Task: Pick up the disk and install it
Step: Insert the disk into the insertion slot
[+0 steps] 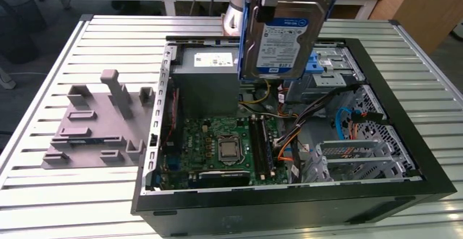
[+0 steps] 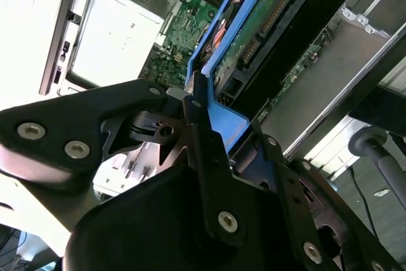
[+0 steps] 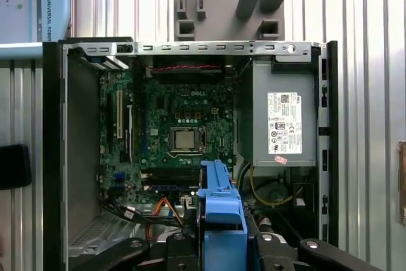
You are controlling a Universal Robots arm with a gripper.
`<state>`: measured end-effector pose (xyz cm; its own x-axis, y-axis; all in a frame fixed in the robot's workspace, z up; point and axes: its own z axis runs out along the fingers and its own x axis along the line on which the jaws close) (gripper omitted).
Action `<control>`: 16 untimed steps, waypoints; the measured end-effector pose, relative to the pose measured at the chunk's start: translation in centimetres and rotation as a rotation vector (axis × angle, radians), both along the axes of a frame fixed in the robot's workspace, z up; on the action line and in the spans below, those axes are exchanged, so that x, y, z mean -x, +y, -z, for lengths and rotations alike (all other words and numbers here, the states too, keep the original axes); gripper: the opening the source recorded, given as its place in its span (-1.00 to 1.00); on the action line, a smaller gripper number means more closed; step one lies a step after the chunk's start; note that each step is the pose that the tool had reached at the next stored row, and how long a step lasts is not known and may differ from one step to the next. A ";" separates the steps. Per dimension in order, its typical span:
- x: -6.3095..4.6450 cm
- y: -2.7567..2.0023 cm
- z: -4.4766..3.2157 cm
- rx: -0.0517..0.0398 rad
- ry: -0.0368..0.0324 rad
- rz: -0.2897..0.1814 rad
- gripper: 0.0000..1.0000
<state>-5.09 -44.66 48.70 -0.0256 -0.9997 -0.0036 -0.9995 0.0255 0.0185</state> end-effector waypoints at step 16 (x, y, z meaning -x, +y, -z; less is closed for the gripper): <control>0.0 -3.31 0.04 -0.0002 -0.0001 -0.002 -0.27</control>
<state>-5.09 -47.97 48.67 -0.0236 -0.9997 -0.0038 -0.9996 0.0235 0.0184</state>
